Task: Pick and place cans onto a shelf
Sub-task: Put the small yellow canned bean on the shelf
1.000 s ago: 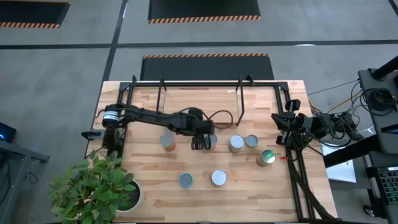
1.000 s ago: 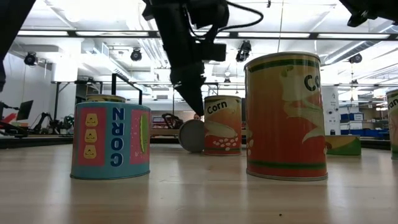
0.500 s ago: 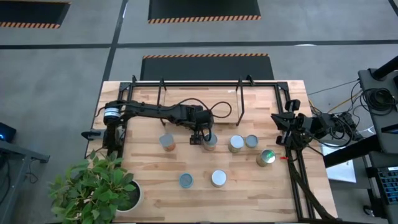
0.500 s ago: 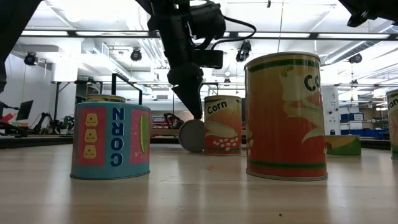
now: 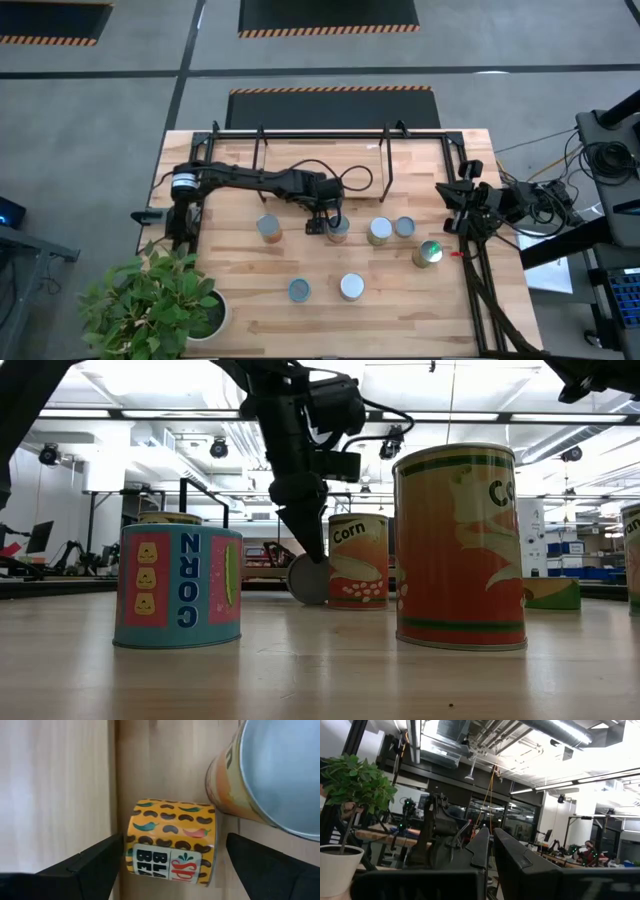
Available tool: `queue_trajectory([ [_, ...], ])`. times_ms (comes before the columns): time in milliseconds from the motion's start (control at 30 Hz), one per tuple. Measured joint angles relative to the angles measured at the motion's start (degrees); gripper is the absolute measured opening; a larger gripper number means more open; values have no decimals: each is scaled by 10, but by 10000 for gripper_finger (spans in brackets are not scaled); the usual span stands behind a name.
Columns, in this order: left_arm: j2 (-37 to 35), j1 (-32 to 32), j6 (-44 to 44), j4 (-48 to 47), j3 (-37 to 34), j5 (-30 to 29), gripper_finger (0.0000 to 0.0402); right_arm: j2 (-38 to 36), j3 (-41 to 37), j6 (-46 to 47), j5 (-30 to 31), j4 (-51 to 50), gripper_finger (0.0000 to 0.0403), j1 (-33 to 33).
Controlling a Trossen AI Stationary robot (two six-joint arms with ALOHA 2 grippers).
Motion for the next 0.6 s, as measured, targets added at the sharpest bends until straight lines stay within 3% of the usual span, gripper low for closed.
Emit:
queue_trajectory([
  [233, 3, -5, -15, -6, -1, 7, 322, 0, 0, -6, 0, -6, 18, 0],
  [600, 3, -16, -34, -9, -2, 5, 268, 0, 0, -5, 0, -6, 18, 0],
])
